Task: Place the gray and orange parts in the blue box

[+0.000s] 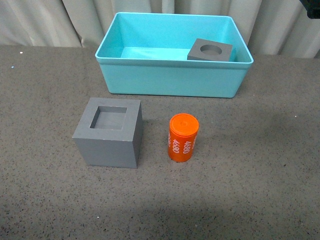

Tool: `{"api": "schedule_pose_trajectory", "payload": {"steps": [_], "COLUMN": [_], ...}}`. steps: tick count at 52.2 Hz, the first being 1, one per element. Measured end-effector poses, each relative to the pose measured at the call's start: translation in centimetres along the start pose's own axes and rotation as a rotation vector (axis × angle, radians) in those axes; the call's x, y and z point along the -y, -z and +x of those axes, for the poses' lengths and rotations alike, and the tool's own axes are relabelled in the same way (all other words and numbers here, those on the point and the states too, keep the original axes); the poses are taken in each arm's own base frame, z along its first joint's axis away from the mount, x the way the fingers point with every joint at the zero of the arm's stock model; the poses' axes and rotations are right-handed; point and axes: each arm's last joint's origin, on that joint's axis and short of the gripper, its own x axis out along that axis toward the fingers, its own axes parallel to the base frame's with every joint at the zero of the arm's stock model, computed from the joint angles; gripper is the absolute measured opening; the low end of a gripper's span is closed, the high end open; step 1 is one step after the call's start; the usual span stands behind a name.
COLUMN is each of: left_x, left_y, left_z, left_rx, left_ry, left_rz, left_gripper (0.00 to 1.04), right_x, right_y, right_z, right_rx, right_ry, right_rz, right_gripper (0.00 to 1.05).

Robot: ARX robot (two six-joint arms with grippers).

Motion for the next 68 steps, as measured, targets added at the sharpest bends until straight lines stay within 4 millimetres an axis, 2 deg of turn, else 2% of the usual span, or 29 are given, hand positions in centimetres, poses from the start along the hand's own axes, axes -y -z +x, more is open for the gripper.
{"api": "schedule_pose_trajectory", "payload": {"steps": [2,8,13,17,26,35,43,48,68], "left_x": [0.0,-0.4,-0.8,-0.9,-0.3,1.1,2.5,3.5,6.1], "left_y": [0.0,0.1,-0.4,-1.1,-2.1,-0.2,1.5,2.1,4.4], "left_z": [0.0,0.9,2.4,4.1,9.6,14.9,18.6,19.6,21.1], "left_rx": [-0.015,-0.257,-0.299,-0.296,-0.322,-0.499,-0.63,-0.68,-0.818], "left_ry": [-0.021,-0.294,-0.327,-0.296,-0.186,-0.06,0.008,0.058,0.182], "left_rz": [-0.011,-0.108,-0.164,-0.194,-0.25,-0.263,-0.229,-0.212,-0.139], "left_gripper": [0.98,0.98,0.98,0.98,0.98,0.98,0.98,0.98,0.98], "right_x": [0.0,0.0,0.0,0.0,0.0,0.0,0.0,0.0,0.0], "right_y": [0.1,0.1,0.1,0.2,0.2,0.2,0.2,0.2,0.2], "right_z": [0.0,0.0,-0.1,0.0,0.0,0.0,0.0,0.0,0.0], "right_rx": [-0.002,-0.005,-0.005,-0.007,-0.006,-0.006,-0.006,-0.006,-0.006], "right_ry": [0.002,0.003,-0.001,0.0,0.001,0.0,0.001,0.002,0.002], "right_rz": [0.0,0.0,0.0,0.0,0.0,0.0,0.0,0.0,0.0], "right_gripper": [0.95,0.95,0.95,0.95,0.95,0.95,0.95,0.95,0.95]}}
